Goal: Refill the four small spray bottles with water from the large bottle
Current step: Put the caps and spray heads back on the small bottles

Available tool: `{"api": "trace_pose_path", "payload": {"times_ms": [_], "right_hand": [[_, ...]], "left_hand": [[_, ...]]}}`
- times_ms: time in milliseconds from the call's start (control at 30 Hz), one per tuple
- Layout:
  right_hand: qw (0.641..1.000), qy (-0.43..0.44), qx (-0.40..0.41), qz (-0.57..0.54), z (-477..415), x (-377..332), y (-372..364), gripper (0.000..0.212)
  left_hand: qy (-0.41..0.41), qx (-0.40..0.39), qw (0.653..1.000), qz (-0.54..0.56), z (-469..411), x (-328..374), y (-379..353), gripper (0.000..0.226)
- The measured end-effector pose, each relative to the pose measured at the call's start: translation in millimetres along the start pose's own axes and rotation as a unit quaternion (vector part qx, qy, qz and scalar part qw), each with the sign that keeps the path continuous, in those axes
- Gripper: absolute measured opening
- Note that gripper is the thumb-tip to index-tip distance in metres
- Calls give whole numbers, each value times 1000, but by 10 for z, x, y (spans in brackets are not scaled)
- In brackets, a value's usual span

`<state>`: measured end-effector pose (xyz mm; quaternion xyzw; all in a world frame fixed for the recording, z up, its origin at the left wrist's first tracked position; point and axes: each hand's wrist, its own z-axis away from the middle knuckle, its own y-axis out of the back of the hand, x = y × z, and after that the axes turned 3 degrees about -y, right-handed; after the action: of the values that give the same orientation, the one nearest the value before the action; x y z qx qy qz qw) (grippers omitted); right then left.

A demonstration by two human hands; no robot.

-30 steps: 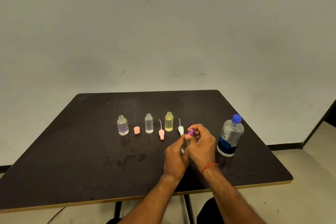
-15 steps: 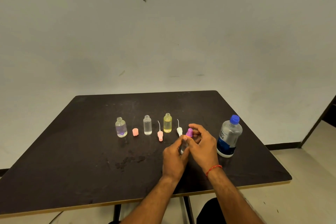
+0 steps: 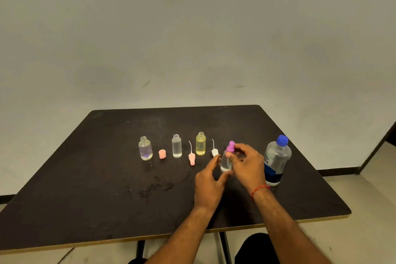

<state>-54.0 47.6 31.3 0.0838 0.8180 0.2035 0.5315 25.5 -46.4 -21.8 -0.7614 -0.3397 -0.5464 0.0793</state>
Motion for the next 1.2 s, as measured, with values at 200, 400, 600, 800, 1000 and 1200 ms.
{"api": "trace_pose_path", "payload": {"times_ms": [200, 400, 600, 800, 1000, 1200], "right_hand": [[999, -17, 36, 26, -431, 99, -70, 20], [998, -47, 46, 21, -696, 266, -233, 21], [997, -65, 41, 25, -811, 391, -320, 22], [997, -69, 26, 32, -825, 388, -383, 23], [997, -71, 25, 30, -785, 374, -365, 36], [992, 46, 99, 65, -403, 188, -373, 31]], "left_hand": [[26, 48, 998, -17, -14, -70, -21, 55], [42, 72, 996, -12, -37, -90, -15, 40], [41, 70, 997, -21, -41, -80, -16, 35], [42, 66, 997, -15, -35, -52, -7, 33], [33, 75, 997, 0, -37, -52, -13, 30], [9, 149, 988, 42, -26, -31, -13, 18]]}}
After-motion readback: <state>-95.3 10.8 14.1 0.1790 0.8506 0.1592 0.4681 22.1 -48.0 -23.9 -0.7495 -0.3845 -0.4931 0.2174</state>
